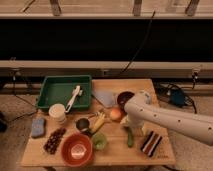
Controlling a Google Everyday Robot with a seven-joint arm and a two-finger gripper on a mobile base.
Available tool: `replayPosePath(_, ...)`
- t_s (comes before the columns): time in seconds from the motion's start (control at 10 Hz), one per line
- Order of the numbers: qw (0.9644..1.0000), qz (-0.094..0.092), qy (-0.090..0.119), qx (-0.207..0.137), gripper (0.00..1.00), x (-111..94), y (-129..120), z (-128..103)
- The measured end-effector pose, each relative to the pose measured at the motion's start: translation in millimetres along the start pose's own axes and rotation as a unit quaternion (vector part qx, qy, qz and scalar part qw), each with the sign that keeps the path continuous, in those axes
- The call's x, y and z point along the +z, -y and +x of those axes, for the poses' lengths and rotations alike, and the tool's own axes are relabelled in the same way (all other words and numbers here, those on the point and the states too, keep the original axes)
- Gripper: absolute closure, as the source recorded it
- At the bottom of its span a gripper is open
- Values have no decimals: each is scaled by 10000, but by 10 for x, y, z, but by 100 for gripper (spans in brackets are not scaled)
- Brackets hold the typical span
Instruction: Place pepper in red bowl
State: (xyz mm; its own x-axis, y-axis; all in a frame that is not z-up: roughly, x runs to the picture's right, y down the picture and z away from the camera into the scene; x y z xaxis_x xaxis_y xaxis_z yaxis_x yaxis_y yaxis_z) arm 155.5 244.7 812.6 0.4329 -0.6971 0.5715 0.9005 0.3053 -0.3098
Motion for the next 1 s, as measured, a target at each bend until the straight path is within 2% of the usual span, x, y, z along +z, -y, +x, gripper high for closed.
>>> replayPosePath(0.3, 9998, -156, -10, -118, 21, 79, -14, -64)
replayPosePath(0.4, 9997, -190, -12, -164, 25, 97, -14, -84)
replayPosePath(0.5, 9996, -220, -16, -199, 33, 107, -18, -98)
replayPosePath(0.6, 9995, -220, -21, -209, 45, 98, -17, -100)
replayPosePath(1.0, 9998, -73, 79, -155, 85, -49, -15, -109)
